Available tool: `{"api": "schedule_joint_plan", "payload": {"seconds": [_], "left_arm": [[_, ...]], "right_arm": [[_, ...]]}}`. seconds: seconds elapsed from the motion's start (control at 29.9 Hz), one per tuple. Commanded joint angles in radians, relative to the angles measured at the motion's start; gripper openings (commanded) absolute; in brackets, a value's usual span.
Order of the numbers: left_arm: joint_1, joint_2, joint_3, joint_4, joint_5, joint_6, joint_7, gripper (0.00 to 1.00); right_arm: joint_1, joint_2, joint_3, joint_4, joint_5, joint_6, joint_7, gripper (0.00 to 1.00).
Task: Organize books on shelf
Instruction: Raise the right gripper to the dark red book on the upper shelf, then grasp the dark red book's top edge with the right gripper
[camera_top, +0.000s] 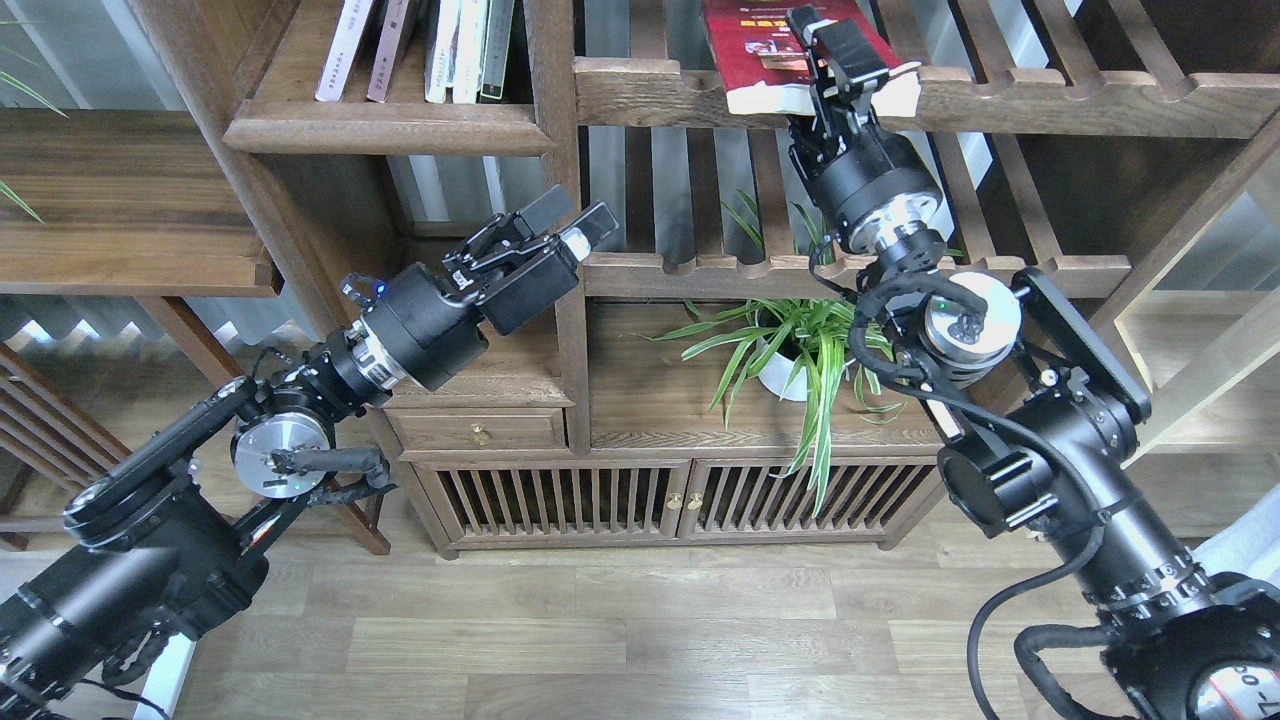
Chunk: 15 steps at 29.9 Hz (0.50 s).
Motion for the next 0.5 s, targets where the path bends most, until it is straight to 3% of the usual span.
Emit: {"api": "schedule_joint_plan", "payload": {"seconds": [0.0,0.47], "left_arm": [[0.0,0.0,-0.001,0.0,0.0,0.0,0.002,0.98],[0.0,0.0,-0.003,0.0,0.0,0.0,0.0,0.98]], "right_arm": [[0.001,-0.002,0.011,0.003,0.0,-0.032,0.0,0.75],[0.007,-0.002,0.022,0.003,0.0,-0.033,0.003,0.51]]}}
